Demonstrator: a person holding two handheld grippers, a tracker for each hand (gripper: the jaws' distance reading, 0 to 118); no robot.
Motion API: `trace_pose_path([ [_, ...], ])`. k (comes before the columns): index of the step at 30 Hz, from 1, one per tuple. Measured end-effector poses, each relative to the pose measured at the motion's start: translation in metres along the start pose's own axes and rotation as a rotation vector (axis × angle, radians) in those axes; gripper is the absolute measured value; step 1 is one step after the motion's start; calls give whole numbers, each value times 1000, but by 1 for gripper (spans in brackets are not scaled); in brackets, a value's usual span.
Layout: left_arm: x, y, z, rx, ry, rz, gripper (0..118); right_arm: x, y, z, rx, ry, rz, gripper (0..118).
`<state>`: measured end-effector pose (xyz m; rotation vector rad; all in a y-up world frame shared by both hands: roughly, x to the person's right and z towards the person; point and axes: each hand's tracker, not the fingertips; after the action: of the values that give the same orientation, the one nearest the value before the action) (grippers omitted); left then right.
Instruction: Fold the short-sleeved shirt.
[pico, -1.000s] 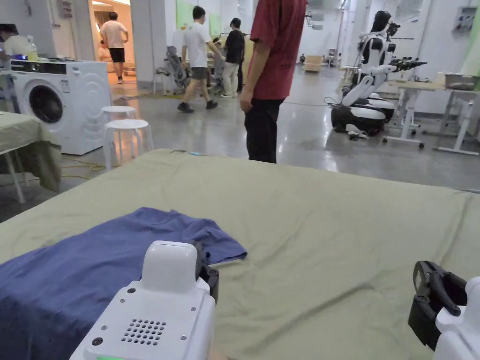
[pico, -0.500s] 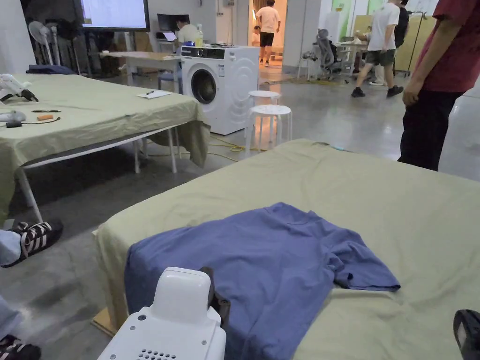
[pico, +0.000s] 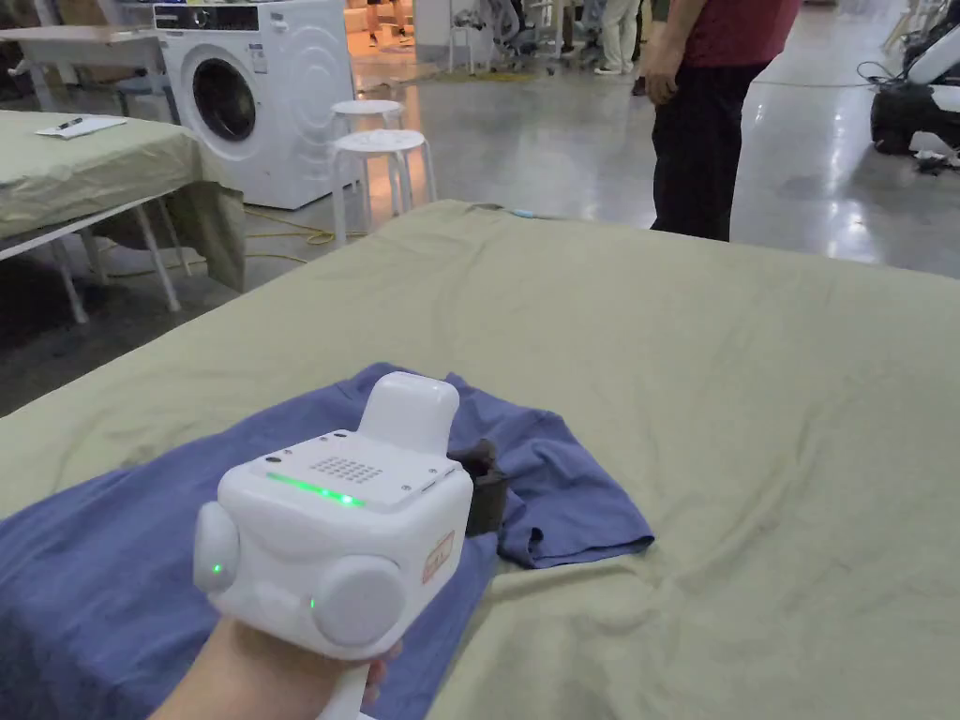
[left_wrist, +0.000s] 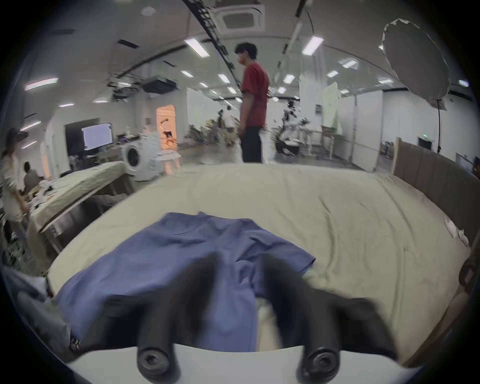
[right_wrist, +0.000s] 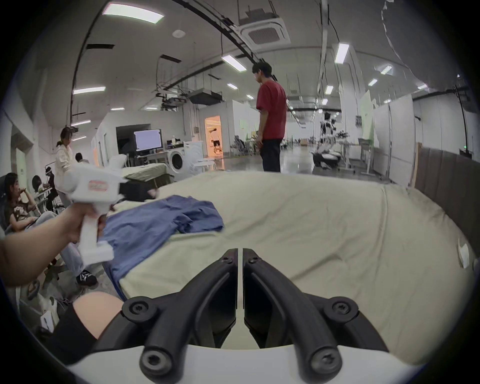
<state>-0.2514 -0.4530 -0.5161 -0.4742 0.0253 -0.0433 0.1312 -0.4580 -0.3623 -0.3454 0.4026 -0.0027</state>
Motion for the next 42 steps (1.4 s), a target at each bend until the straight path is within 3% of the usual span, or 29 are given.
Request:
trace_pose_path([
  [1,-2,5,-26,-81,-35,-6,118,5,-2,-5,-18,-3,-2,6],
  [2,-2,7,-46,-149,-44,5,118,9,-5,-10,-28,-4,-1,6],
  [3,-5,12,-66,-87,-89,50,118,13,-7,-14,-38,-4,0,6],
  [4,-11,12,-87,-209,-58,47,118,17,-9,-19,-47,-5,-2,6],
  [10,-18,2,-163,-412,147,20,118,33,-17,-39,-82,19,-44,6],
  [12,-23,-2,-180,-499,120,58,118,35,-19,-39,-83,27,-44,6],
  [13,-23,-4,-180,-523,93,86,109,36,-20,-38,-81,27,-43,6],
  [14,-22,-5,-176,-508,70,128,85,38,-20,-37,-80,26,-42,6],
  [15,-19,-1,-173,-479,111,127,82,39,-21,-36,-80,24,-42,6],
  [16,-15,0,-173,-516,87,124,71,41,-22,-36,-81,23,-47,6],
  [17,-13,2,-172,-494,83,107,34,43,-22,-36,-82,24,-56,6],
  [18,-6,1,-165,-474,121,65,6,45,-22,-35,-81,22,-67,6],
  [19,-5,3,-163,-447,175,23,5,45,-23,-34,-80,21,-74,6],
  [26,0,59,-101,-285,101,137,5,47,-15,-10,-23,14,-89,6],
  [30,30,112,-47,-159,44,93,5,52,-3,12,49,-1,-127,6],
  [35,105,174,13,-50,-175,37,5,60,13,48,138,-40,-147,6],
  [42,287,212,51,-41,-486,-137,5,86,28,122,279,-150,-198,6],
])
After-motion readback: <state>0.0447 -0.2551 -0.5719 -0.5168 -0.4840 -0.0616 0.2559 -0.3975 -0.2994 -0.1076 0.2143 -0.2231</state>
